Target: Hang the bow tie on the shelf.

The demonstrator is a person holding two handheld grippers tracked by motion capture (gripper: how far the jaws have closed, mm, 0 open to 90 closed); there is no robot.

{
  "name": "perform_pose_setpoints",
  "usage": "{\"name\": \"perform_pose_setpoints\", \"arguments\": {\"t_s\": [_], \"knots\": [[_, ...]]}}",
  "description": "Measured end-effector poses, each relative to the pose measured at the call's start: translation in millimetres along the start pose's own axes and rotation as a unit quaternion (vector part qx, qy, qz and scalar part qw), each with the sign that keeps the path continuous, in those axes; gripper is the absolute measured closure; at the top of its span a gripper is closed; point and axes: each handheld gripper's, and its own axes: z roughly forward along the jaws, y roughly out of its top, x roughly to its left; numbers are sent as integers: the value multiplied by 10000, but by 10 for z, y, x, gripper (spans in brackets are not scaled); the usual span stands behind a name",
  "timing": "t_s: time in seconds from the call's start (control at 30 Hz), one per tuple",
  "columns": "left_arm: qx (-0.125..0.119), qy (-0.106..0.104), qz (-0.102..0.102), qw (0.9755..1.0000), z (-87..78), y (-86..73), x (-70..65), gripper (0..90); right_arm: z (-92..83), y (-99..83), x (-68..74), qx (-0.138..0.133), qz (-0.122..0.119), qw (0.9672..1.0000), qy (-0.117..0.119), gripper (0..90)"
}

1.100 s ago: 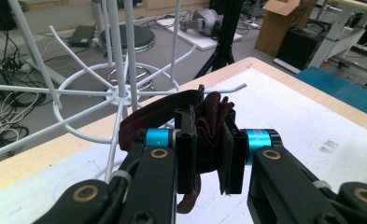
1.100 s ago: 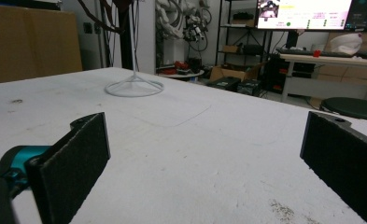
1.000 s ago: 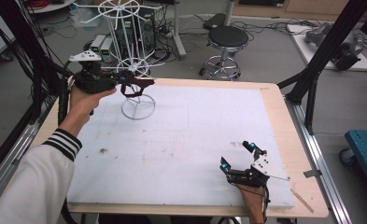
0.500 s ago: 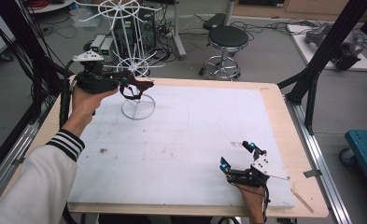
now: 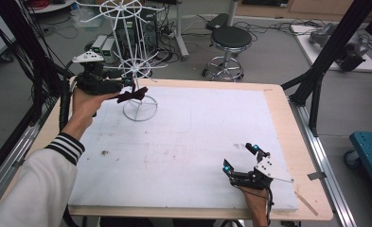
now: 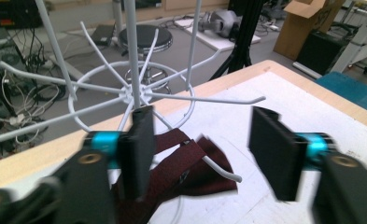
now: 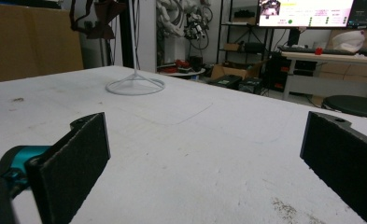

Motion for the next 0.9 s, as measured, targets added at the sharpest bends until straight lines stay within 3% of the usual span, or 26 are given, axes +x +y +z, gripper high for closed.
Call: {"name": "perform_pose_setpoints", "arguments": {"t_s": [0.13, 0.17, 0.2, 0.23, 0.37, 0.5, 0.6, 0.8, 0.9], "knots": [[-183, -190, 158, 9995, -48, 2, -16, 217, 2, -3, -4, 37, -41, 10000, -1, 7], [-144, -268, 364, 9989, -67, -7, -28, 179, 7, -4, -10, 28, -82, 10000, -8, 7], [-144, -268, 364, 9989, -67, -7, -28, 96, 8, -6, -9, 51, -75, 10000, -20, 7], [-112, -150, 545, 9983, -106, -50, -65, 50, 10, -9, -11, 68, -83, 9999, -23, 7], [-518, -88, 657, 9965, -287, -231, -55, 17, 8, -11, -14, 55, -86, 9999, -74, 7], [-544, -49, 782, 9954, -470, -464, -4, 17, 5, -12, -23, 37, -41, 9999, -87, 7], [-725, -26, 792, 9942, -627, -625, 19, 17, 5, -12, -31, 24, 1, 9999, -103, 7], [-1101, -121, 872, 9900, -824, -916, 48, 17, 10, -13, -26, 30, 16, 9999, -99, 7], [-1329, -192, 924, 9866, -897, -1087, 39, 17, 12, -13, -27, 32, 18, 9999, -97, 7]]}}
